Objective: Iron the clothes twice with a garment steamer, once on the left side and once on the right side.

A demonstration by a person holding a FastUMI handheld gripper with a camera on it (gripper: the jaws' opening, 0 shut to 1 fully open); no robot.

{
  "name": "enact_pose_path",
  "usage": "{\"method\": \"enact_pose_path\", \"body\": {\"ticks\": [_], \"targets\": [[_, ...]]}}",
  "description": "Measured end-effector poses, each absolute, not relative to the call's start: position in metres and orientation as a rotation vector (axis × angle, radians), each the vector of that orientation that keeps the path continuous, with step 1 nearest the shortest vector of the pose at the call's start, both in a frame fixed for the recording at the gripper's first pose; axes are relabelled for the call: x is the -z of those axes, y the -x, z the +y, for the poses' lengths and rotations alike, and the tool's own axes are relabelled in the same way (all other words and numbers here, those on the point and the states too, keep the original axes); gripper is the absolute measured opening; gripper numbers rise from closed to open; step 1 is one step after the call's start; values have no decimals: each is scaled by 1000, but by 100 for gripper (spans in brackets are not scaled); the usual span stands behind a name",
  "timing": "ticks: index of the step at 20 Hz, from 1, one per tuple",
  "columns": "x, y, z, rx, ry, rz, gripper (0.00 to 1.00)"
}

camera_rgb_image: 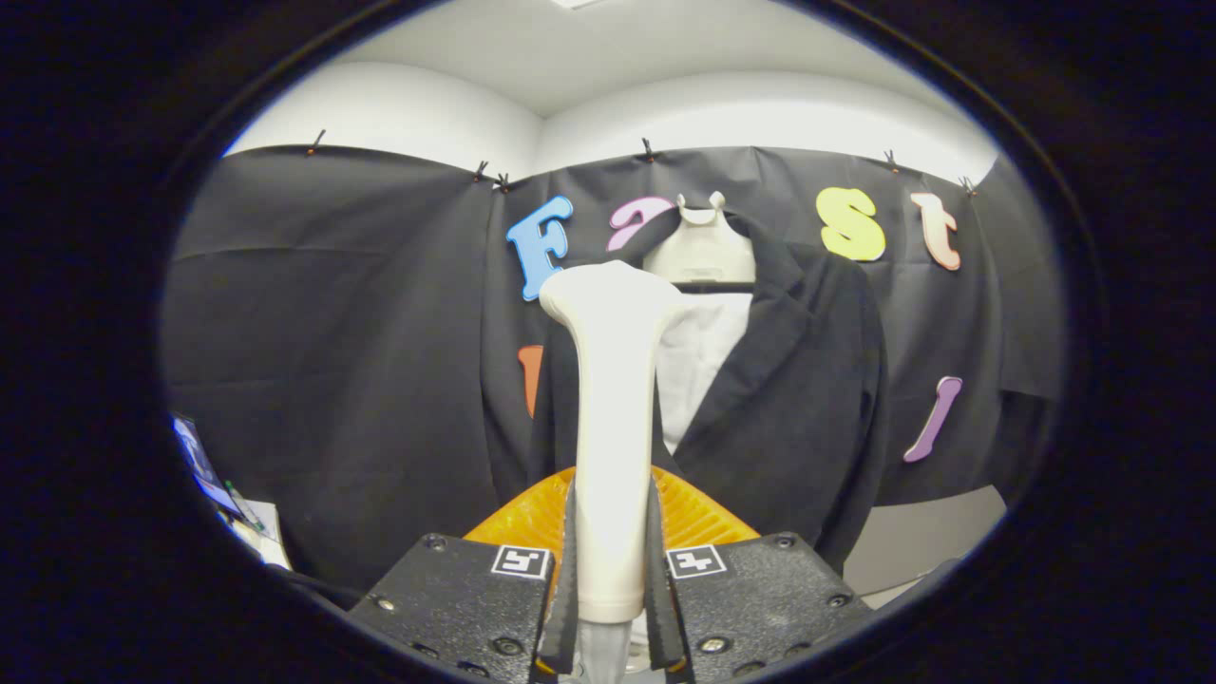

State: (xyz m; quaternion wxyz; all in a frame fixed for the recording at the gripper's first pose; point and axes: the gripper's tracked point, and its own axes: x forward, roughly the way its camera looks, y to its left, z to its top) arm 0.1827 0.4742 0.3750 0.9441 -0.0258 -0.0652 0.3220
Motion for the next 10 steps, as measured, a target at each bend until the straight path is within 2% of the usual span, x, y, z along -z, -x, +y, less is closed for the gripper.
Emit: {"method": "enact_pose_path", "body": {"ticks": [10], "targets": [[-391,-215,542,-674,93,-168,32]]}}
